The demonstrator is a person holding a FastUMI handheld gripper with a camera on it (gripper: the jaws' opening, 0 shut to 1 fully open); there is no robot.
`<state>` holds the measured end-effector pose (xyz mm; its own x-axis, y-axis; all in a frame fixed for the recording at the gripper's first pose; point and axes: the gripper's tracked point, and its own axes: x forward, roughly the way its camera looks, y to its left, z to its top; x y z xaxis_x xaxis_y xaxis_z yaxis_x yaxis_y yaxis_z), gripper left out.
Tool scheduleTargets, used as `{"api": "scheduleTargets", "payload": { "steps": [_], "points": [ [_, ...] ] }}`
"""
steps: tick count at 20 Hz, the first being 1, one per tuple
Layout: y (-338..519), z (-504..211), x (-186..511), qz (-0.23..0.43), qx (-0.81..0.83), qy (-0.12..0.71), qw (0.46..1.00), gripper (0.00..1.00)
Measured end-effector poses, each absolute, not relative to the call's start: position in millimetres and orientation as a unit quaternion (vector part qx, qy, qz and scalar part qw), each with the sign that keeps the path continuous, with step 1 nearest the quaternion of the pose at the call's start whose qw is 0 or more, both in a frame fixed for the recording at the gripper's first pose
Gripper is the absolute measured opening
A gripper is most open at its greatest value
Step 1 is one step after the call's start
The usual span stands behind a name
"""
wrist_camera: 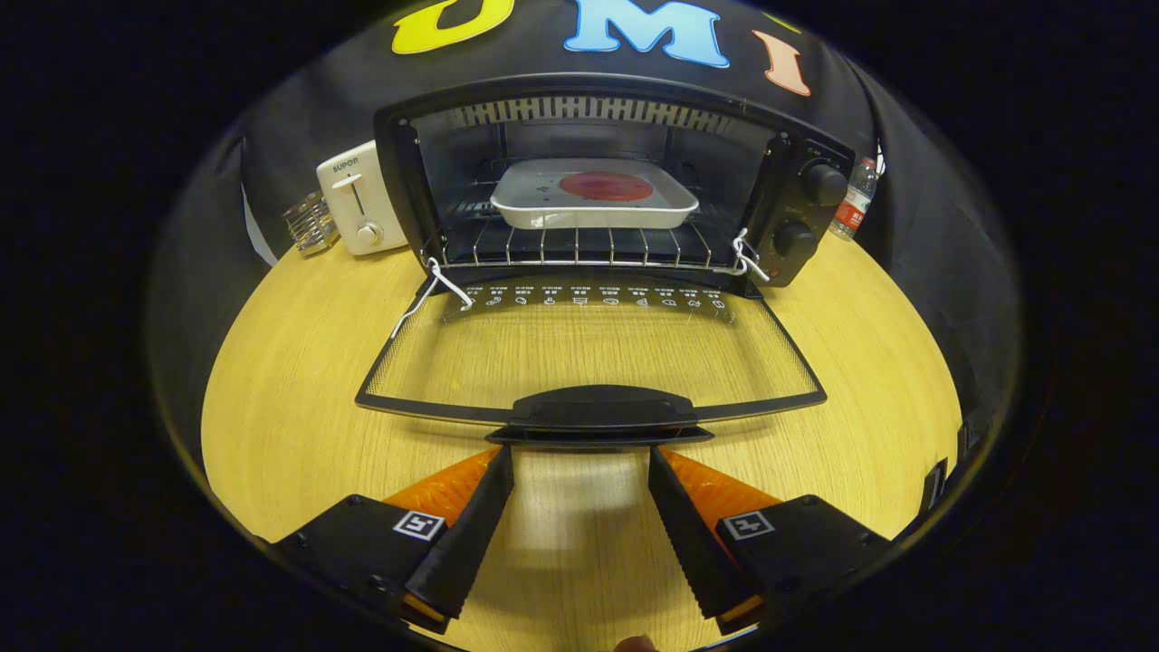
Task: Open the toaster oven, put the food inside, and close the toaster oven door.
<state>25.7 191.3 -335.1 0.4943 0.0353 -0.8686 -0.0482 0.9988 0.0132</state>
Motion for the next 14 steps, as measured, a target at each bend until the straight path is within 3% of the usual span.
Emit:
{"api": "scheduleTargets", "payload": {
  "steps": [14],
  "points": [
    [193, -289, 32, 0.015, 0.013, 0.439, 0.898, 0.96]
  ]
}}
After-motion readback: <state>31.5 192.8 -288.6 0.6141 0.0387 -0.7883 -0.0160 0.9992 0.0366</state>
